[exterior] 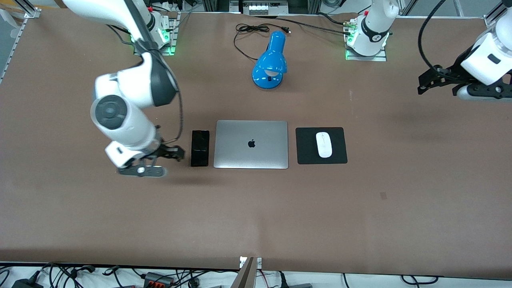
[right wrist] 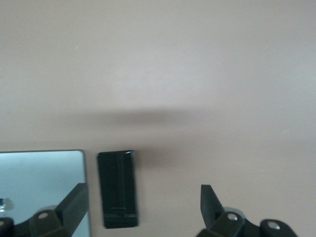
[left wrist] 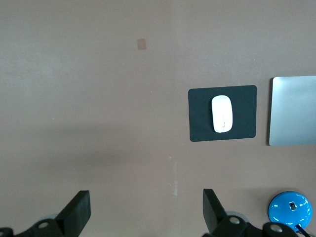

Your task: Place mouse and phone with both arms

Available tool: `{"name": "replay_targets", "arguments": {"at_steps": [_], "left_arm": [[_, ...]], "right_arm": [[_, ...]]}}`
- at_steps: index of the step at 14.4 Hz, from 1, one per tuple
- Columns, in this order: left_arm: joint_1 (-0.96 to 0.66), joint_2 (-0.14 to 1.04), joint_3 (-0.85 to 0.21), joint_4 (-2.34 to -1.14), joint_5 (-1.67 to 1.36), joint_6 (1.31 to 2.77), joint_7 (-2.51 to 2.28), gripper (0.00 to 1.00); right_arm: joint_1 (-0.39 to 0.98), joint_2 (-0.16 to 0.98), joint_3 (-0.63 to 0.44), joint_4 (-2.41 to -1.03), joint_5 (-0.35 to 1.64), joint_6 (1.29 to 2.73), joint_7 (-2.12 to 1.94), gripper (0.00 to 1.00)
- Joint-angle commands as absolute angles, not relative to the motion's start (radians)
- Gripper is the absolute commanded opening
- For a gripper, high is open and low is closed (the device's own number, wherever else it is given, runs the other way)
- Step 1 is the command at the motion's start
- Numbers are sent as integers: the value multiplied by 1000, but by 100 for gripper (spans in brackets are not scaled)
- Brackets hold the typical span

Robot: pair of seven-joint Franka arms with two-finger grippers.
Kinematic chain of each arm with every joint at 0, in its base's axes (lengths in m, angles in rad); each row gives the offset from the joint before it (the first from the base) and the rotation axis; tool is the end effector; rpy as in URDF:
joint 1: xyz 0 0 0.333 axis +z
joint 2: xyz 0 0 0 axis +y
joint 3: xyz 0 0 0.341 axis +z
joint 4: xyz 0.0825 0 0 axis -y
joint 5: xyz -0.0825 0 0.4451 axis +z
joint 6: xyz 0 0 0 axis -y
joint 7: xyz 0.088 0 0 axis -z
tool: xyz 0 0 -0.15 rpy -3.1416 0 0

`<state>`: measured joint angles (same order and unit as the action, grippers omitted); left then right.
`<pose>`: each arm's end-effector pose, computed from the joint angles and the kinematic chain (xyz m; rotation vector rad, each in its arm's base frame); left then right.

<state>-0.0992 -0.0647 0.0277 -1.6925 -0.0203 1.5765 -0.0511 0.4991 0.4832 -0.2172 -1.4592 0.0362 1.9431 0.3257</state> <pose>0.5879 -0.0447 0.5813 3.1215 -0.0310 -0.0821 0.7262 0.2374 0.3689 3.0810 -0.0494 0.0480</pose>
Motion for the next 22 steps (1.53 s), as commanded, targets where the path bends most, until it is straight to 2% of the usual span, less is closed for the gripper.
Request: {"name": "replay_targets", "arguments": {"at_steps": [1,3,5,6,8,10,12,16,19,22], "left_arm": [[-100,-32,26,-1640,-28,1568,-54,100],[-104,-31,25,-1634,-28,1552,-57,100],[-101,-28,26,-1634,-28,1551,-51,100],[-97,-28,28,-1634,-28,1549,-51,100],[-92,-28,29,-1634,-28,1539,-46,100],[-89,-28,37,-1634,-29,1537,-43,100],[-89,-26,38,-1632,-31,1539,-48,100],[-81,-18,34,-1632,-31,1537,-51,100],[-81,-15,32,-1632,-29,1537,-45,100],[-83,-15,28,-1632,-29,1537,-55,100]], "right_arm": [[497,447,-290,-1419,47,1855,205,100],[473,404,-334,-1419,54,1838,117,100],[425,327,-330,-1417,54,1762,106,100],[369,295,-313,-1417,52,1706,106,100],[219,264,-191,-1390,46,1654,68,100],[111,261,-114,-1361,40,1655,-1,100],[55,255,-106,-1361,44,1661,-78,100],[-33,233,-5,-1373,6,1709,-86,100],[-35,221,3,-1384,-2,1710,-86,100],[-35,123,3,-1536,-3,1765,-87,100]]}}
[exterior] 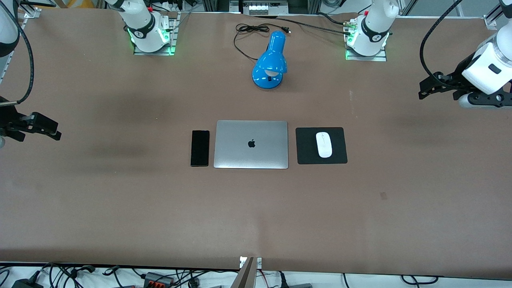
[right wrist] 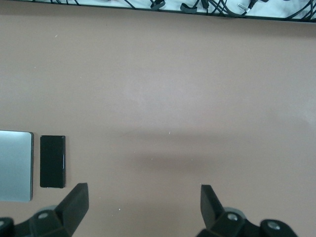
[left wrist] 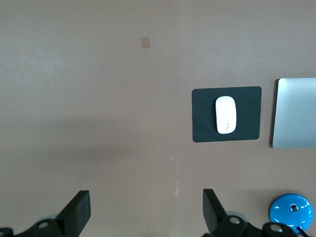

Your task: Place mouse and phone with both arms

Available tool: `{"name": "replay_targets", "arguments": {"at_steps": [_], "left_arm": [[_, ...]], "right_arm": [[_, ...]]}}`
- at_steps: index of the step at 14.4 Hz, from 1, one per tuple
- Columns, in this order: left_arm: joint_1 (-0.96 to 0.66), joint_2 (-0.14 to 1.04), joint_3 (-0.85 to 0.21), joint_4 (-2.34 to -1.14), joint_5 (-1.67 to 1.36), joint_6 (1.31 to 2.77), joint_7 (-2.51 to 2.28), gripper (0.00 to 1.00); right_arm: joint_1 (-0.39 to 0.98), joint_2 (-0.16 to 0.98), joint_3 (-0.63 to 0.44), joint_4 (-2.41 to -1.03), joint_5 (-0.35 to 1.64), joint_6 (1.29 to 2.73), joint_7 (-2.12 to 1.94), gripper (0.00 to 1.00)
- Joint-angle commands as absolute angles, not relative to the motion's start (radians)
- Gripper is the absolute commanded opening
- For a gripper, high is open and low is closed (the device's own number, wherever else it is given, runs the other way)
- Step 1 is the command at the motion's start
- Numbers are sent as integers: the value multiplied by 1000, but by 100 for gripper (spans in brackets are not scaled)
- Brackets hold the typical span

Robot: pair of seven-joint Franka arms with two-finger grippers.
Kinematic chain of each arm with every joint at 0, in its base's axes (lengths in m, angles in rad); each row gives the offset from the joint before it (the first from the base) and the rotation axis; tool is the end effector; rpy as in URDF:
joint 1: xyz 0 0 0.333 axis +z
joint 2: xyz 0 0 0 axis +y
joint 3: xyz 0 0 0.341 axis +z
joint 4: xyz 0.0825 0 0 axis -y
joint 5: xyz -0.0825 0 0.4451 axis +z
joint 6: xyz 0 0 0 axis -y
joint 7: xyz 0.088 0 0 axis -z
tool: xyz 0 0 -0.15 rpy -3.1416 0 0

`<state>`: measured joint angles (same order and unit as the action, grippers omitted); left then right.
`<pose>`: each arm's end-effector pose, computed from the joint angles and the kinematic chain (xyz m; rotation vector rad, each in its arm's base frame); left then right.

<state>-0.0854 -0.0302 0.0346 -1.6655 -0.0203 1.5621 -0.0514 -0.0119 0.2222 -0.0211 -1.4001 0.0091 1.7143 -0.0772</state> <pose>0.5975 -0.0332 0.5740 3.1219 0.0017 -0.1159 0.7055 -0.0206 0.5657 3.1369 0.0691 0.1447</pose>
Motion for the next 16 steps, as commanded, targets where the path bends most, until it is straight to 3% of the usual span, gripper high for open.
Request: {"name": "replay_targets", "arguments": {"at_steps": [1,7,16], "left_arm": [[-83,-15,28,-1632,-29,1537,-57,100],[-81,-14,29,-1629,-29,1539,-44,100],[-80,-14,31,-1629,-29,1539,-43,100]], "right_arm": [[-35,73,3,-1611,-5,1810,-89,100],[-40,-124,3,-1866,-8,1829,-89,100],[-55,-104,-20,-1821,6,1758,-66,100]]}}
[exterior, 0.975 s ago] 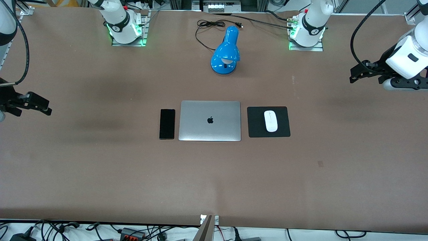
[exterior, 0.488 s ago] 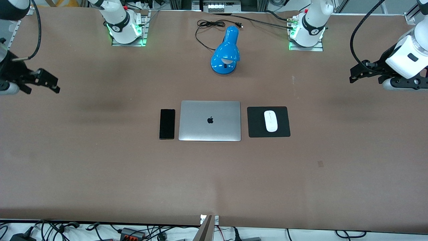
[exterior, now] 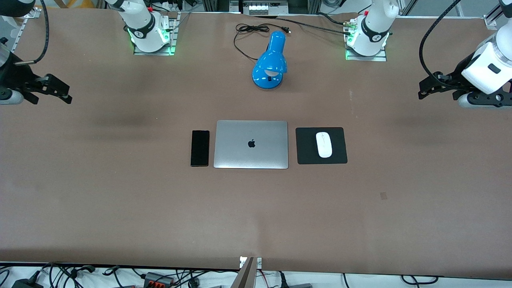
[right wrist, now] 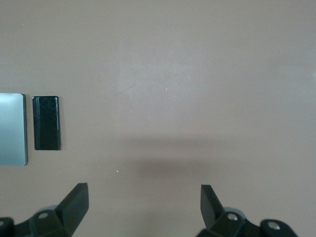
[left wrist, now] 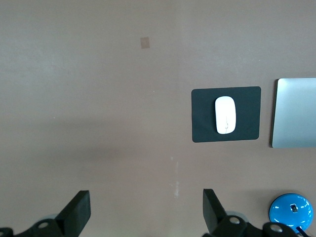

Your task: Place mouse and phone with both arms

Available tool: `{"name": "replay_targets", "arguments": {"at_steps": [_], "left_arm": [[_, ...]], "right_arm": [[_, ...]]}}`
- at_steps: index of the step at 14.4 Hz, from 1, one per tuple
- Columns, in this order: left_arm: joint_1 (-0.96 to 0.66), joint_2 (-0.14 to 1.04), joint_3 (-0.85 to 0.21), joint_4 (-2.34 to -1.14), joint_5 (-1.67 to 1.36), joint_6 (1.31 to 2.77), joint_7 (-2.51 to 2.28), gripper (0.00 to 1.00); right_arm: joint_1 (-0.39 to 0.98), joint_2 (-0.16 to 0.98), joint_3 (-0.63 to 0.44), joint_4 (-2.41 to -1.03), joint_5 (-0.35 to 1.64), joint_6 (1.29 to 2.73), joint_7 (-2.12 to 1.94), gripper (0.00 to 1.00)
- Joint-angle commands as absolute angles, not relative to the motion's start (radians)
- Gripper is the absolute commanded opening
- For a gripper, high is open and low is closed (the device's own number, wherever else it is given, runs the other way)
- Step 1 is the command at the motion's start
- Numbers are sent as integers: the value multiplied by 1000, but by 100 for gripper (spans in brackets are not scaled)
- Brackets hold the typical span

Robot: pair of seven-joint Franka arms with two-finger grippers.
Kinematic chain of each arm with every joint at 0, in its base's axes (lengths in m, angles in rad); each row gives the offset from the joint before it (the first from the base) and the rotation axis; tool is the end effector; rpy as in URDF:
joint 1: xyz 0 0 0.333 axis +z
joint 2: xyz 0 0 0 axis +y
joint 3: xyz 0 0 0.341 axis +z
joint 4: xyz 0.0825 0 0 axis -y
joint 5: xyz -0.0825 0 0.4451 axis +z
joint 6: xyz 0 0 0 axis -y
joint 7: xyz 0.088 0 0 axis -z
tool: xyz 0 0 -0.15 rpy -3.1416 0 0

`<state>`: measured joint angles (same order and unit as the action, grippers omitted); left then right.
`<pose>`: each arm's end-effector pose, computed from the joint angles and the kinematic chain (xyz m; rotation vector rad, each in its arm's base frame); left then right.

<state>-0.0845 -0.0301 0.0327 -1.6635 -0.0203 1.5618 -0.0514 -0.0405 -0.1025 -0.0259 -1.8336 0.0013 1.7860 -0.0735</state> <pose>0.5977 -0.0338 0.5749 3.1220 0.0001 -0.1134 0.5945 -0.0399 0.5461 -3.1403 -0.0109 -0.0864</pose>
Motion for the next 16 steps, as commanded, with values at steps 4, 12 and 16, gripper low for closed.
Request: {"name": "replay_targets", "arguments": {"at_steps": [4,12,16], "left_arm": [[-81,-14,31,-1629,-29,1539,-44,100],[-80,-15,28,-1631,-29,1532,-43,100],[-80,-15,28,-1631,-29,1534,-41,100]], "right_arm": [[-51,-106,1,-1816,2,1755,-71,100],[-75,-107,21,-1816,9,1766,-71,100],[-74,-118,20,-1816,9,1756,-68,100]]}}
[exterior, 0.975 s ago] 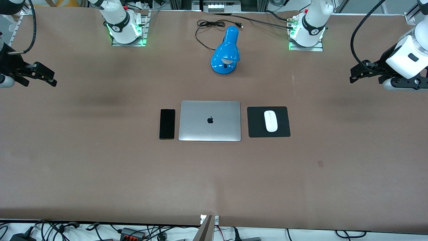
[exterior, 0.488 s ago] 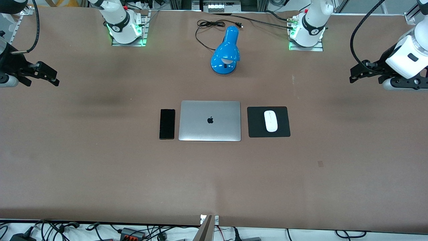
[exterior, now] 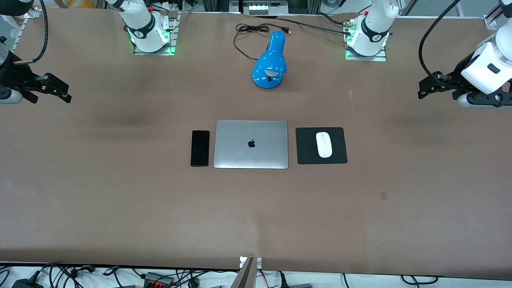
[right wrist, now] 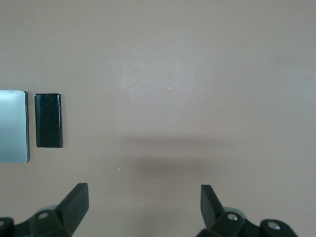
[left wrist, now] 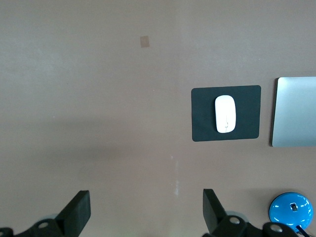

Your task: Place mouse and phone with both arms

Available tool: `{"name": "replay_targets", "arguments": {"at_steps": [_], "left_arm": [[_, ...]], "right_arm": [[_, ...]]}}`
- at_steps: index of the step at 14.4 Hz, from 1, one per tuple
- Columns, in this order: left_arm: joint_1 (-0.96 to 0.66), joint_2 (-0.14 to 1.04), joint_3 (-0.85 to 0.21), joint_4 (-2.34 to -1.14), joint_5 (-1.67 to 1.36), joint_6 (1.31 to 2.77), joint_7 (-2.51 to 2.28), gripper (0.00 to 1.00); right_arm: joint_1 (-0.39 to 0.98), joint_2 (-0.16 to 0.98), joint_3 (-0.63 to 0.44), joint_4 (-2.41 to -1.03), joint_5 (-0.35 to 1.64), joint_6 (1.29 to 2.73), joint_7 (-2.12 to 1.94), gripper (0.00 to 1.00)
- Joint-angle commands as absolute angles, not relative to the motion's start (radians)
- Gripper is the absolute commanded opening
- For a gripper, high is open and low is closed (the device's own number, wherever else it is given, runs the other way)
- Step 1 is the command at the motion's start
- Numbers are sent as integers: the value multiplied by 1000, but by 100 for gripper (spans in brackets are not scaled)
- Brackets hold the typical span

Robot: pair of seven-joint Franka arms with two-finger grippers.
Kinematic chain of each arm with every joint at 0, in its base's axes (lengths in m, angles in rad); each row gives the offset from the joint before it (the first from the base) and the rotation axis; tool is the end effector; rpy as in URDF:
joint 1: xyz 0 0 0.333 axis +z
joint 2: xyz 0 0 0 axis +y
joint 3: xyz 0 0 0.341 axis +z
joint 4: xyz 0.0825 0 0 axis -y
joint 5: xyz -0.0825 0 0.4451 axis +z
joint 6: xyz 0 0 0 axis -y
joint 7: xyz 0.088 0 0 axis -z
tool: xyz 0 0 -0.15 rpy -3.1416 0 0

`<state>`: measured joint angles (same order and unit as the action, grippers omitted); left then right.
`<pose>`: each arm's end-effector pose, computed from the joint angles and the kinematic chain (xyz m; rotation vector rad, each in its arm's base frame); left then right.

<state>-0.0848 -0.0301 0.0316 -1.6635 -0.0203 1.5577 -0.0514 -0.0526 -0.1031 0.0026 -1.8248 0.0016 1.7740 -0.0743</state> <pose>0.5970 -0.0346 0.5746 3.1220 -0.0021 -0.1198 0.5944 -0.0295 0.5501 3.1383 0.0377 0.0821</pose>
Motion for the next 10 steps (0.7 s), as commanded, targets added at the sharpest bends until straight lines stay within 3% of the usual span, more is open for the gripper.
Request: {"name": "replay_targets", "arguments": {"at_steps": [1,10], "left_arm": [[-80,-15,28,-1631,-29,1534,-43,100],[-80,-15,29,-1629,-29,1534,-40,100]], "right_arm": [[-74,-121,17,-1816,11,1755,-66,100],[-66,-126,23,-1816,6,1732,-69,100]]}}
